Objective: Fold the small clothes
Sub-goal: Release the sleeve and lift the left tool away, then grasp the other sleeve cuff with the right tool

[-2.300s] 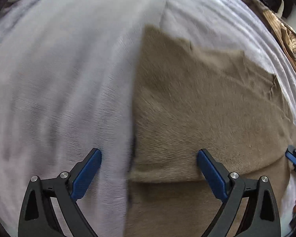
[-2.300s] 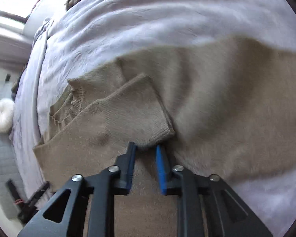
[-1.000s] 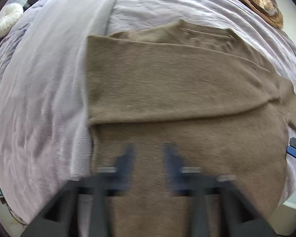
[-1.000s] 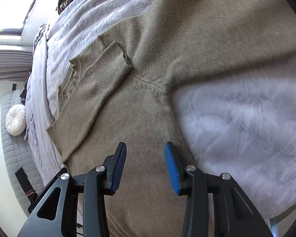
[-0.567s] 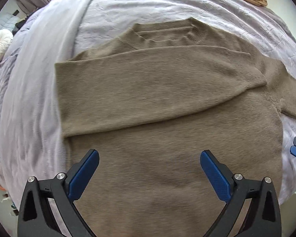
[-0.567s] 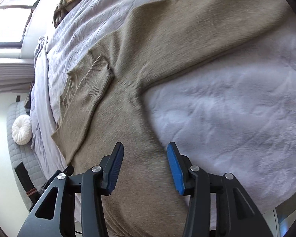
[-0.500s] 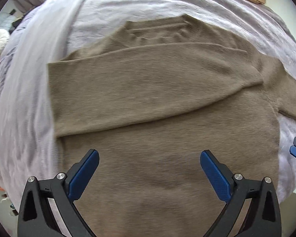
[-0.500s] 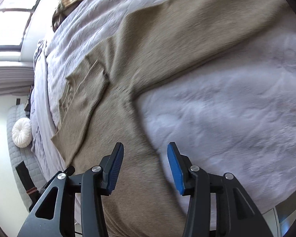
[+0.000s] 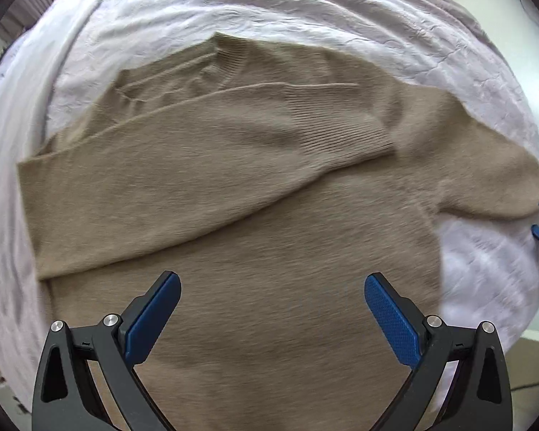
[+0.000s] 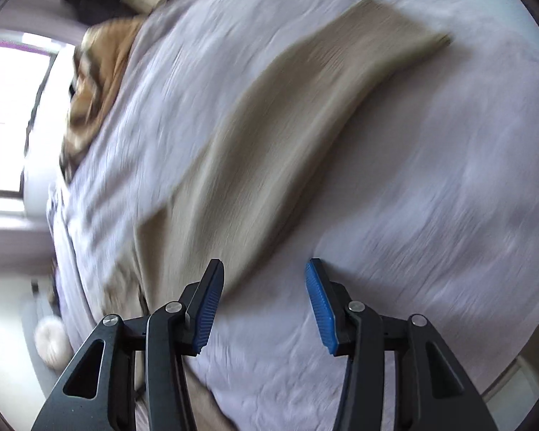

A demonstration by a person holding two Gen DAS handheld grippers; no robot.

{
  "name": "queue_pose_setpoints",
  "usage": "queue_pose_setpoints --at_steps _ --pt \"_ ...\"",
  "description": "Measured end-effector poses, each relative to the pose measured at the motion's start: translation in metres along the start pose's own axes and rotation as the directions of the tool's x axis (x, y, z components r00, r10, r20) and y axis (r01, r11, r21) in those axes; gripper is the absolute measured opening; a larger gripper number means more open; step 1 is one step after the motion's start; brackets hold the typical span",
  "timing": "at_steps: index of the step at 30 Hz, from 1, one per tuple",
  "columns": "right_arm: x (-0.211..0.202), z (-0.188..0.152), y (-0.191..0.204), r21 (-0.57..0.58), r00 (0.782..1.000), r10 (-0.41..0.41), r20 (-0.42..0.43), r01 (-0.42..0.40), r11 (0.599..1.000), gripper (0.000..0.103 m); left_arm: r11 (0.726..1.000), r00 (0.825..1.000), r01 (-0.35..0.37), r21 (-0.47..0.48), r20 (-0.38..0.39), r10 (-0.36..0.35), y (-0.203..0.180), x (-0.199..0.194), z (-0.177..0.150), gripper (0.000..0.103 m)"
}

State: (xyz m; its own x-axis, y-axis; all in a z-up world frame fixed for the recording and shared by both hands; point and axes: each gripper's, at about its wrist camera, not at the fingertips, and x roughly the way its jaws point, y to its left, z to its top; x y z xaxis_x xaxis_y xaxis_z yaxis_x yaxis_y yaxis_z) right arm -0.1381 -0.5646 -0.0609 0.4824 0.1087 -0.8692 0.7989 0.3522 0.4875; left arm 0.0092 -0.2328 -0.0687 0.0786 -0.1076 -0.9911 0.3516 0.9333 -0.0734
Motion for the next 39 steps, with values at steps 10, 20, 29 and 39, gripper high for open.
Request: queue_pose_setpoints --at_steps 10,20,29,39 --pt "-0.002 0.051 -0.041 0.247 0.977 0.143 0.158 -0.179 0.952 0.053 1.000 0.999 0.012 -0.017 0.034 -0.011 -0.025 0.006 0.019 0.103" --pt "0.020 0.059 -0.042 0.375 0.879 0.434 0.197 -0.477 0.795 0.010 0.997 0.999 0.035 -0.074 0.039 -0.032 -0.007 0.012 0.021 0.103" --pt "0.035 0.040 0.081 0.138 0.753 0.657 0.019 -0.653 0.745 0.010 0.992 0.999 0.007 -0.123 0.045 -0.001 0.045 0.001 0.004 0.103" --pt "0.106 -0.095 0.310 -0.334 0.737 0.489 -0.466 -0.658 0.675 0.010 0.946 0.994 0.010 -0.323 0.106 0.026 0.166 -0.014 -0.031 0.103"
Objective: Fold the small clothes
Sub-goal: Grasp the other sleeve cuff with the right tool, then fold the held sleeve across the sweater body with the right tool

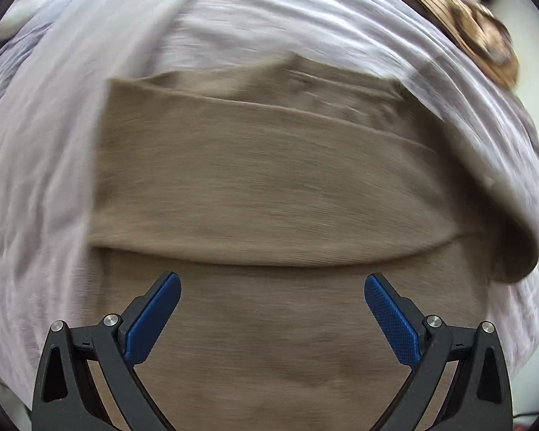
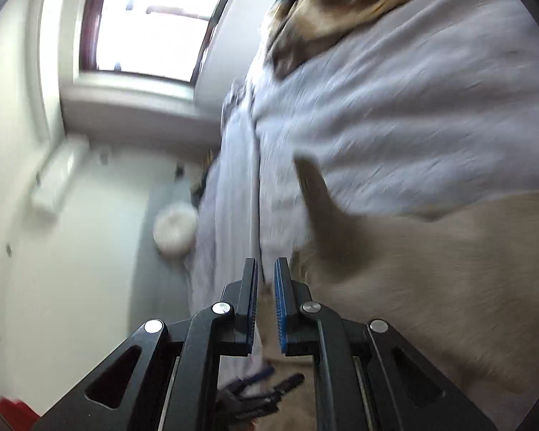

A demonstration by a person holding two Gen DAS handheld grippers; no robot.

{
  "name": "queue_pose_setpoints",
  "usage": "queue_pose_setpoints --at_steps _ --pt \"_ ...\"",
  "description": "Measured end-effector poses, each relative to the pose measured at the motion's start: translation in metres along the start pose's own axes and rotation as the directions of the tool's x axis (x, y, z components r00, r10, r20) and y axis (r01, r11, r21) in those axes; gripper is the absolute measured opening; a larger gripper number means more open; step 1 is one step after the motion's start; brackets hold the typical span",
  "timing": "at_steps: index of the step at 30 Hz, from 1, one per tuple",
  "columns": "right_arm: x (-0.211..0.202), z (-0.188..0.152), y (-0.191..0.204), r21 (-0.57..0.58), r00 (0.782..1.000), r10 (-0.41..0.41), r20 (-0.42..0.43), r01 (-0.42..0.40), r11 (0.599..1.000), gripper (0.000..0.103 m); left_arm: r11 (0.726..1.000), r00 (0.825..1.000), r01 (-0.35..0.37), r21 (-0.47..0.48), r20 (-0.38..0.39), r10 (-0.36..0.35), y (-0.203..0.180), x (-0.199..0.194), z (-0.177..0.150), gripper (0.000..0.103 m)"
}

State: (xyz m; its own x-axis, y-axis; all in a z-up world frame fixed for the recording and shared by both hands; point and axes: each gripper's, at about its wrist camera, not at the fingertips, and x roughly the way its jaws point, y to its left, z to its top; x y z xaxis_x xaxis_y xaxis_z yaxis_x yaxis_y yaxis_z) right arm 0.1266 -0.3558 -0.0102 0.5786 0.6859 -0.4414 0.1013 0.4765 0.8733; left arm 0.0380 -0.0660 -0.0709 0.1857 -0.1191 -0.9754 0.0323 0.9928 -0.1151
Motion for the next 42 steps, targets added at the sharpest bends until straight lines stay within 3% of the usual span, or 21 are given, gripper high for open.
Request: queue_pose_setpoints --at_steps 3,7,9,10,12,13,16,20,22,23,24,25,26,28,30,32,34,36,38,41,42 --pt "0.083 -0.029 0.020 -0.076 0.984 -0.063 -0.169 0.051 0.996 0.010 0.997 1.000 -0.006 -0.078 0.025 0.008 0.048 -0.006 -0.001 0.103" --pt "0.162 -0.083 0.016 -0.131 0.910 -0.226 -0.348 0.192 0.973 0.011 0.991 1.000 -0.024 -0.132 0.015 0.026 0.085 -0.007 -0.012 0.103" --pt "0.168 -0.099 0.013 -0.171 0.882 -0.324 -0.343 0.281 0.944 0.011 0.992 0.999 -0.032 -0.122 0.019 0.035 0.097 -0.008 -0.017 0.103" --pt "0.166 -0.099 0.016 -0.213 0.862 -0.406 -0.303 0.354 0.911 0.016 0.993 0.999 -0.036 -0.115 0.020 0.038 0.099 -0.008 -0.019 0.103" --pt "0.162 -0.085 0.021 -0.307 0.813 -0.542 -0.212 0.471 0.827 0.046 0.994 0.999 -0.036 -0.107 0.018 0.039 0.098 -0.005 -0.022 0.103" --pt "0.154 -0.086 0.025 -0.373 0.779 -0.609 -0.153 0.525 0.765 0.063 0.994 0.999 -0.031 -0.106 0.016 0.033 0.100 -0.007 -0.025 0.103" --pt "0.148 -0.067 0.032 -0.504 0.673 -0.739 0.024 0.646 0.572 0.065 0.994 1.000 -0.011 -0.106 0.012 0.012 0.093 -0.003 -0.027 0.103" --pt "0.173 -0.050 0.016 -0.573 0.595 -0.800 0.077 0.683 0.453 0.065 0.997 1.000 0.006 -0.081 0.009 -0.005 0.075 0.004 -0.025 0.103" --pt "0.191 -0.051 0.002 -0.630 0.508 -0.856 0.094 0.697 0.344 0.062 0.998 1.000 0.003 -0.069 0.012 -0.003 0.068 0.005 -0.024 0.103" --pt "0.198 -0.049 -0.007 -0.630 0.475 -0.874 0.103 0.711 0.312 0.053 0.998 1.000 0.005 -0.065 0.012 -0.004 0.066 0.005 -0.023 0.103" --pt "0.195 -0.042 -0.014 -0.590 0.494 -0.864 0.101 0.729 0.348 0.040 0.998 1.000 0.010 -0.061 0.014 -0.009 0.065 0.003 -0.024 0.103" --pt "0.186 -0.033 -0.019 -0.525 0.524 -0.846 0.096 0.749 0.404 0.015 0.998 1.000 0.014 -0.058 0.017 -0.013 0.065 0.002 -0.024 0.103" --pt "0.173 -0.026 -0.021 -0.465 0.542 -0.836 0.088 0.764 0.447 0.010 0.998 1.000 0.014 -0.055 0.020 -0.013 0.065 0.001 -0.025 0.103" --pt "0.144 -0.008 -0.031 -0.288 0.634 -0.771 0.059 0.751 0.594 0.009 0.999 1.000 0.012 -0.046 0.020 -0.011 0.067 -0.001 -0.026 0.103" --pt "0.114 0.006 -0.036 -0.143 0.740 -0.671 0.051 0.670 0.728 0.009 0.999 1.000 0.014 -0.047 0.016 -0.014 0.069 -0.001 -0.025 0.103" --pt "0.088 0.018 -0.039 -0.008 0.865 -0.500 0.038 0.501 0.866 0.009 0.998 0.999 0.035 -0.058 0.022 -0.033 0.074 -0.004 -0.024 0.103" --pt "0.076 0.023 -0.039 0.076 0.948 -0.316 0.032 0.313 0.947 0.009 0.996 0.997 0.064 -0.067 0.039 -0.061 0.078 -0.008 -0.021 0.103" --pt "0.077 0.023 -0.024 0.070 0.983 -0.181 0.016 0.179 0.981 0.009 0.994 0.996 0.084 -0.070 0.048 -0.081 0.081 -0.011 -0.017 0.103" --pt "0.094 0.016 -0.008 0.020 0.994 -0.103 -0.045 0.104 0.994 0.009 0.992 0.993 0.105 -0.073 0.063 -0.100 0.085 -0.013 -0.014 0.103" --pt "0.137 -0.006 0.014 -0.084 0.982 -0.086 -0.168 0.073 0.994 0.009 0.984 0.986 0.149 -0.093 0.090 -0.141 0.093 -0.017 -0.009 0.103" --pt "0.161 -0.020 0.020 -0.131 0.967 -0.103 -0.232 0.074 0.989 0.009 0.980 0.983 0.166 -0.106 0.097 -0.156 0.096 -0.017 -0.007 0.103"
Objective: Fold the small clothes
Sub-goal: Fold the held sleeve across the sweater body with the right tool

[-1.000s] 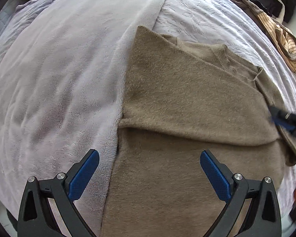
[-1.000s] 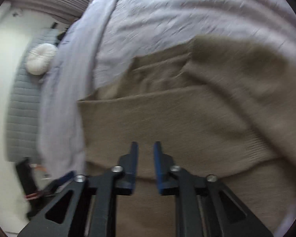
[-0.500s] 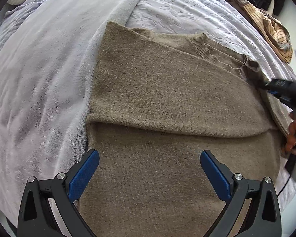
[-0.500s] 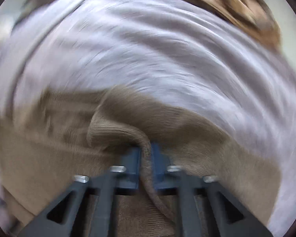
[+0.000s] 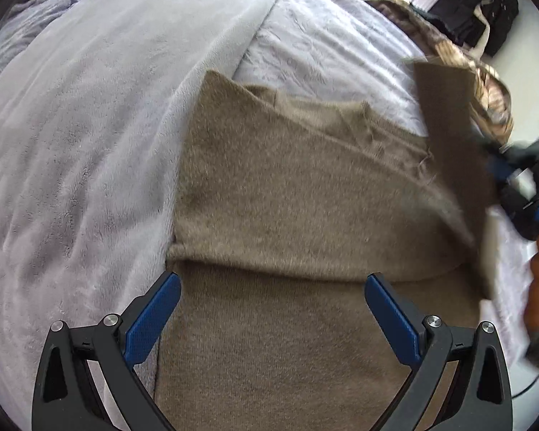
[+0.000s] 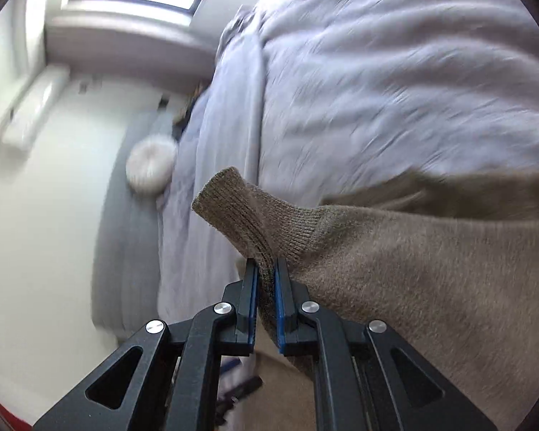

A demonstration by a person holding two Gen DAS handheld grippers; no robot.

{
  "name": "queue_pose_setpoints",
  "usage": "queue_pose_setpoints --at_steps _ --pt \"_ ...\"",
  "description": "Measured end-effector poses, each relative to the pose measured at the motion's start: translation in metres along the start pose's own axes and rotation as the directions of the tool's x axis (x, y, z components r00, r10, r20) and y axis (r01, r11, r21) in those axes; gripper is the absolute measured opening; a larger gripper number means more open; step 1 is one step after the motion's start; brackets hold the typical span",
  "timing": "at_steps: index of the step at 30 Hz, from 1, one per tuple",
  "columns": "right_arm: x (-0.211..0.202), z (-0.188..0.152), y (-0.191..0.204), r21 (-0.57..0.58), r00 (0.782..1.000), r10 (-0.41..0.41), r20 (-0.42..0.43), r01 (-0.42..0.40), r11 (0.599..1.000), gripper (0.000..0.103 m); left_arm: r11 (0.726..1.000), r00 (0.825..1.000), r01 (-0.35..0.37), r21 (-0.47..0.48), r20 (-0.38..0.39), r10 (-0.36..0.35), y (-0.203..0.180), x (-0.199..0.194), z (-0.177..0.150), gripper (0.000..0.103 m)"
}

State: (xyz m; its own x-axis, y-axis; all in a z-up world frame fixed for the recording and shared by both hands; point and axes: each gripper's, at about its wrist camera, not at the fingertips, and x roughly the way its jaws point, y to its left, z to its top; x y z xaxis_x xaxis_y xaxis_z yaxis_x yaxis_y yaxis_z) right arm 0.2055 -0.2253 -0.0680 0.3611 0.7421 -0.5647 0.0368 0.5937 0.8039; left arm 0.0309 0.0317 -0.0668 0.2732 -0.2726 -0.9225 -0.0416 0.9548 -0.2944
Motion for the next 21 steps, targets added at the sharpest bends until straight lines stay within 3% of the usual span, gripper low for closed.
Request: queue_pose_setpoints --at_steps 3,6,8,9,11,12,15,19,21 --pt "0.058 -0.023 0.006 -0.074 0.989 -0.058 -0.137 0.048 0.996 0.009 0.999 1.000 0.024 -0.027 -0.002 -0.024 0.007 0.003 0.004 0.103" --pt "0.101 -0.043 0.001 -0.164 0.947 -0.201 -0.252 0.163 0.973 0.013 0.998 0.998 0.065 -0.028 -0.020 -0.065 0.006 0.009 0.008 0.103" --pt "0.105 -0.054 -0.001 -0.188 0.921 -0.270 -0.279 0.224 0.956 0.015 0.996 0.995 0.091 -0.019 -0.030 -0.092 0.001 0.014 0.011 0.103" --pt "0.099 -0.056 -0.003 -0.179 0.920 -0.274 -0.279 0.230 0.957 0.017 0.994 0.993 0.107 -0.014 -0.038 -0.108 -0.002 0.018 0.013 0.103" --pt "0.079 -0.059 -0.006 -0.137 0.932 -0.252 -0.261 0.222 0.965 0.038 0.987 0.984 0.161 -0.023 -0.077 -0.162 -0.009 0.031 0.019 0.103" --pt "0.063 -0.063 -0.011 -0.106 0.939 -0.245 -0.243 0.226 0.968 0.043 0.982 0.979 0.181 -0.044 -0.092 -0.184 -0.011 0.039 0.022 0.103" --pt "0.005 -0.082 -0.034 0.012 0.962 -0.214 -0.172 0.219 0.976 0.045 0.973 0.969 0.212 -0.092 -0.109 -0.222 -0.018 0.055 0.029 0.103" --pt "-0.064 -0.120 -0.077 0.244 0.977 -0.199 -0.075 0.211 0.947 0.045 0.965 0.968 0.220 -0.142 -0.094 -0.234 -0.022 0.064 0.040 0.102" --pt "-0.097 -0.139 -0.107 0.389 0.982 -0.186 -0.005 0.174 0.905 0.045 0.963 0.971 0.214 -0.163 -0.076 -0.228 -0.020 0.065 0.044 0.079"
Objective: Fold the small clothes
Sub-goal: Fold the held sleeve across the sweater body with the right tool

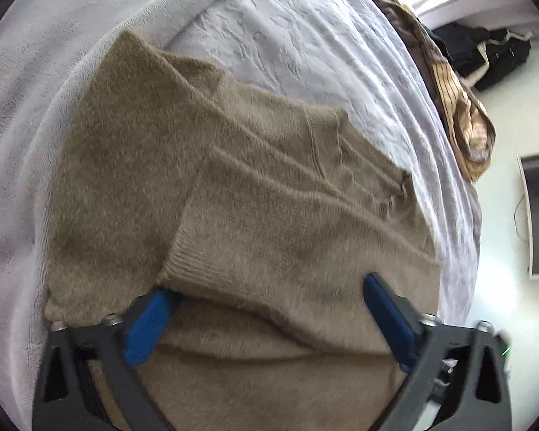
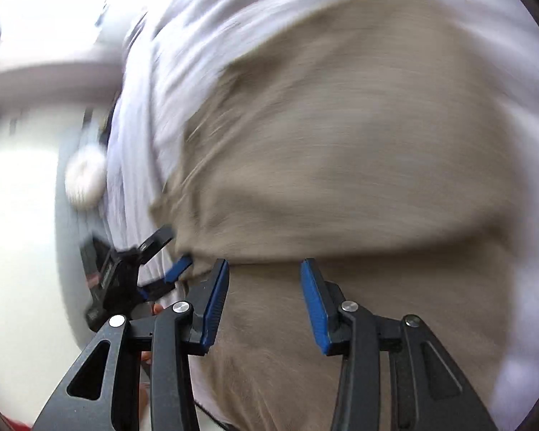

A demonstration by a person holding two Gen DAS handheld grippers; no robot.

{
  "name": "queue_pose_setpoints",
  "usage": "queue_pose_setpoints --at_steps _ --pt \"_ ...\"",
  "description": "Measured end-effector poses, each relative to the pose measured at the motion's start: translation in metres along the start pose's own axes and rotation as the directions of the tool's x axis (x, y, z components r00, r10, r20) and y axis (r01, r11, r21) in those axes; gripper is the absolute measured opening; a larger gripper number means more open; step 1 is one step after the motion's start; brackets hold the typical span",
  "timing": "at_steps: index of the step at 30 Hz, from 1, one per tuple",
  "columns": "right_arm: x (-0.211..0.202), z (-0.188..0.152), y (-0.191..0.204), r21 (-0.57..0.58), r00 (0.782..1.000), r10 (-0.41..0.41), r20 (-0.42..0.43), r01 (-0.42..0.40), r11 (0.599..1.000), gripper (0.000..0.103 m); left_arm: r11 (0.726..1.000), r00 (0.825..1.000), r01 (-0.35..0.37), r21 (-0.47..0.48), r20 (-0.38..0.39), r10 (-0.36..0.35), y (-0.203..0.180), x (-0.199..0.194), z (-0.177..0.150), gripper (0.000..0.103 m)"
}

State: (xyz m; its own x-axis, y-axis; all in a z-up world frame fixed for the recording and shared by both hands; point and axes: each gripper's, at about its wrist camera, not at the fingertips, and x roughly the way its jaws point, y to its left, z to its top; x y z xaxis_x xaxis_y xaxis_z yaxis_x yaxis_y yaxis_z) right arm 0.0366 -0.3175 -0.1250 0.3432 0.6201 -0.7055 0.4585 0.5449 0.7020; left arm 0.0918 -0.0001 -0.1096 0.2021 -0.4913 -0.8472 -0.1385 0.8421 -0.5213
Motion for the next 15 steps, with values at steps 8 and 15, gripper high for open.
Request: queue_pose_setpoints --at_steps 8,15 --pt "-0.042 0.019 -0.073 0.346 0.941 0.168 0.293 -0.268 0.899 0.042 0.999 0.996 0.007 0.044 0.085 -0.010 -0.012 -0.030 0.011 0.007" --pt "-0.049 0.040 -0.043 0.167 0.981 0.058 0.186 -0.089 0.982 0.014 0.998 0.999 -0.041 0.038 0.037 0.040 0.008 -0.019 -0.009 0.007"
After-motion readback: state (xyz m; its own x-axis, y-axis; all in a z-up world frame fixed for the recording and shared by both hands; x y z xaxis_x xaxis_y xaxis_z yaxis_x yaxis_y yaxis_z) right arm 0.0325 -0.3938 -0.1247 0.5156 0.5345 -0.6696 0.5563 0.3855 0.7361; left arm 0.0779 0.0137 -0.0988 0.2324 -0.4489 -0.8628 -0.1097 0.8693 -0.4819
